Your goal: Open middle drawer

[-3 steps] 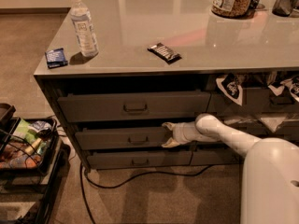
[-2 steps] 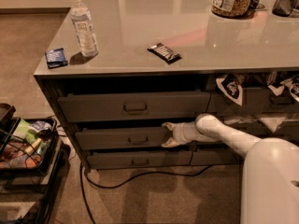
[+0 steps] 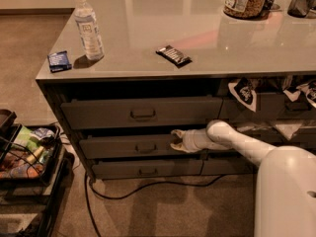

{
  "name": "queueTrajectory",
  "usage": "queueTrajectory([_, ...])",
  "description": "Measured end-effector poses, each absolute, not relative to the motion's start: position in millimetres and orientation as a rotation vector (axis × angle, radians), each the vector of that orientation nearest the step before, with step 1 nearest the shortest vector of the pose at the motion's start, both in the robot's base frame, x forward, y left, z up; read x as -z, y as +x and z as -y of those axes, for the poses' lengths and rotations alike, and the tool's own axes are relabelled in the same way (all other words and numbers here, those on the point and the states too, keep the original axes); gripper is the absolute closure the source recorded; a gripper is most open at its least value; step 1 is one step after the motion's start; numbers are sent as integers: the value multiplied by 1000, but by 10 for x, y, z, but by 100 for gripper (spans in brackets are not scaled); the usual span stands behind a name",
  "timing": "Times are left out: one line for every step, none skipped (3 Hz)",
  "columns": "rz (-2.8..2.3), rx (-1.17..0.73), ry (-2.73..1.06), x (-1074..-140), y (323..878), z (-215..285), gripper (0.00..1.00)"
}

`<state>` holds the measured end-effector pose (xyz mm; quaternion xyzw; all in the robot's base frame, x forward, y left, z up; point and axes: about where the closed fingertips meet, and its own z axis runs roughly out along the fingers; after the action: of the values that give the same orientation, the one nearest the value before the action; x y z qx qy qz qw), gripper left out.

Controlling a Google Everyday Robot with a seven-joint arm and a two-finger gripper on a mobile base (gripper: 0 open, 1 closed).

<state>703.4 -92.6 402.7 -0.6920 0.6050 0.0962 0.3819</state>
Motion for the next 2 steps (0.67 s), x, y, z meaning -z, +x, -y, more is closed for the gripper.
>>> queueTrajectory([-1543, -246, -1766, -4039, 7052, 933, 83])
queueTrajectory([-1542, -262, -1777, -4036, 7023, 919, 77])
